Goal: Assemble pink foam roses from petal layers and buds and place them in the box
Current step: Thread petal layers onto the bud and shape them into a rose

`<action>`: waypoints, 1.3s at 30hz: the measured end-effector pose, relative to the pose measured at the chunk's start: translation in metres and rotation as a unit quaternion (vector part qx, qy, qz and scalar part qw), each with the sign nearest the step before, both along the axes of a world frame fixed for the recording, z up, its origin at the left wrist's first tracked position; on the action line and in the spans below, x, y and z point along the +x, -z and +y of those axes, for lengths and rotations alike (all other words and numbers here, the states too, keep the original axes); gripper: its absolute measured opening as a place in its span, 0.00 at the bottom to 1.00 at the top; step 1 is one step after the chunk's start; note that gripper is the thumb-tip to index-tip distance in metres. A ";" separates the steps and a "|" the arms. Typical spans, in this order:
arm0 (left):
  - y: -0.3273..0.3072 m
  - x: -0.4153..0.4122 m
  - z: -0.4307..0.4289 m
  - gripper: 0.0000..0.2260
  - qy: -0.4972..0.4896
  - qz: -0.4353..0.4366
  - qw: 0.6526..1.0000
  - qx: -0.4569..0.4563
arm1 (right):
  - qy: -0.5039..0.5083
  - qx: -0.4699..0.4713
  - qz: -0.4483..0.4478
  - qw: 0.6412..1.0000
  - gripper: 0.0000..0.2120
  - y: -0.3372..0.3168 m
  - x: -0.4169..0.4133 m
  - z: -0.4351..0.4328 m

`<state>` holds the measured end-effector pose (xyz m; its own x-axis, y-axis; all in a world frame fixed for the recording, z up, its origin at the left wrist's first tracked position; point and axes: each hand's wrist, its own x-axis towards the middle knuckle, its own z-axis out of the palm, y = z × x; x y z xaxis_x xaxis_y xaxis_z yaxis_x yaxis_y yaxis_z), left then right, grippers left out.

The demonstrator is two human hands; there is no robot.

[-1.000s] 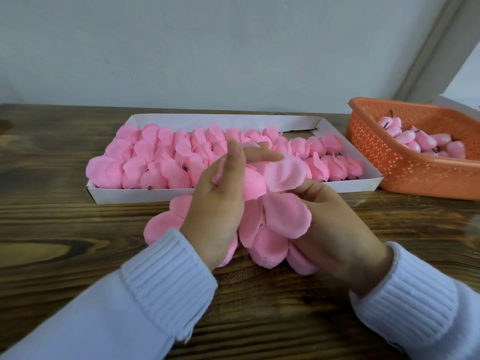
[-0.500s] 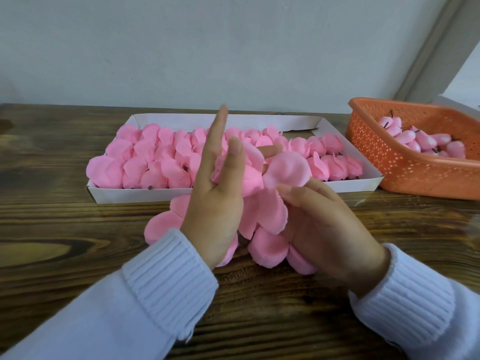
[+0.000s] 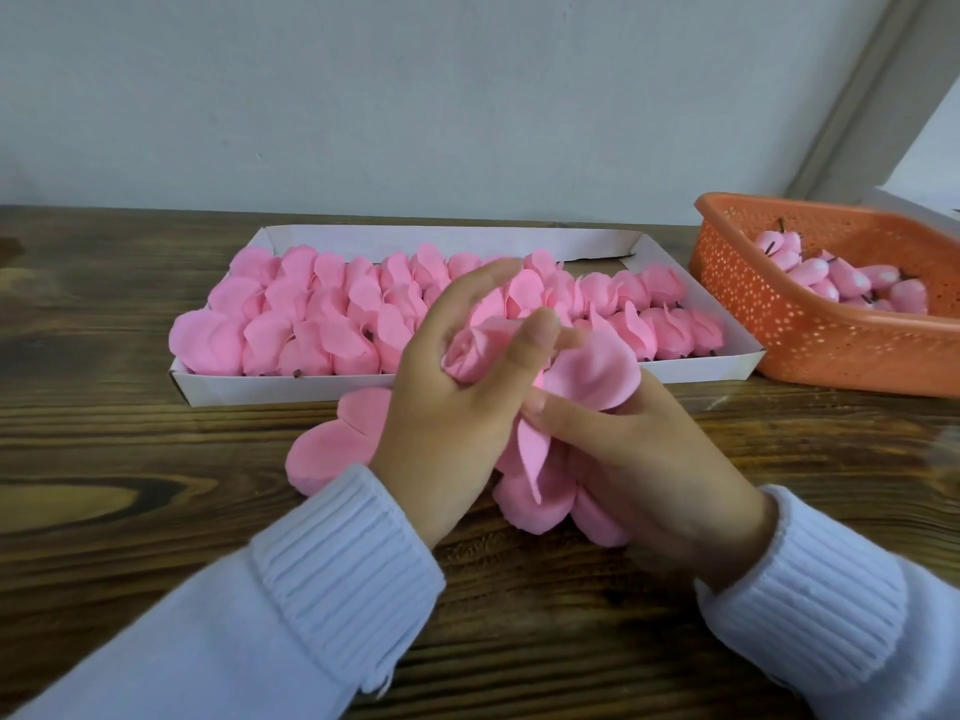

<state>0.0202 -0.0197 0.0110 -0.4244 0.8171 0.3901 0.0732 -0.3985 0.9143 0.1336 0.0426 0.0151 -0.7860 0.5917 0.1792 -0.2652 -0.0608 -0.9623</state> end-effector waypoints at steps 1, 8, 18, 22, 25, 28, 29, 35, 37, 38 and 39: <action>0.001 0.000 0.000 0.21 0.015 -0.008 1.000 0.007 | -0.002 0.001 -0.001 1.000 0.15 0.000 0.000 0.001; -0.002 -0.016 0.001 0.38 0.143 -0.007 0.990 -0.015 | -0.033 -0.099 0.016 0.994 0.25 0.001 0.004 0.011; -0.006 -0.022 -0.002 0.50 0.260 0.070 0.958 -0.101 | -0.154 -0.124 0.000 0.980 0.15 0.000 0.007 0.012; -0.007 -0.017 -0.003 0.49 0.287 0.065 0.951 -0.098 | -0.187 -0.163 0.018 0.968 0.18 -0.005 0.007 0.008; -0.008 -0.013 -0.004 0.44 0.263 0.057 0.959 -0.087 | -0.198 -0.173 0.036 0.964 0.19 -0.008 0.006 0.006; -0.008 -0.009 -0.007 0.40 0.225 0.053 0.970 -0.070 | -0.158 -0.109 0.003 0.981 0.22 -0.006 0.004 0.004; -0.008 -0.008 -0.008 0.38 0.216 0.052 0.973 -0.067 | -0.140 -0.092 -0.002 0.986 0.24 -0.005 0.004 0.005; -0.004 -0.008 -0.006 0.23 0.178 0.042 0.982 -0.048 | -0.057 -0.031 -0.019 0.998 0.26 -0.001 0.005 0.004; -0.005 -0.009 -0.006 0.25 0.177 0.038 0.983 -0.038 | -0.057 -0.031 -0.009 0.998 0.22 0.000 0.005 0.004; -0.005 -0.009 -0.006 0.28 0.178 0.040 0.983 -0.033 | -0.059 -0.037 0.000 0.998 0.22 0.000 0.004 0.004; -0.005 -0.009 -0.006 0.30 0.180 0.045 0.982 -0.030 | -0.062 -0.041 0.005 0.997 0.21 0.000 0.004 0.004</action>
<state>0.0111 -0.0260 0.0163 -0.0697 0.9309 0.3586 0.0187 -0.3582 0.9335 0.1373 0.0466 0.0153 -0.8519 0.5038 0.1430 -0.2610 -0.1718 -0.9499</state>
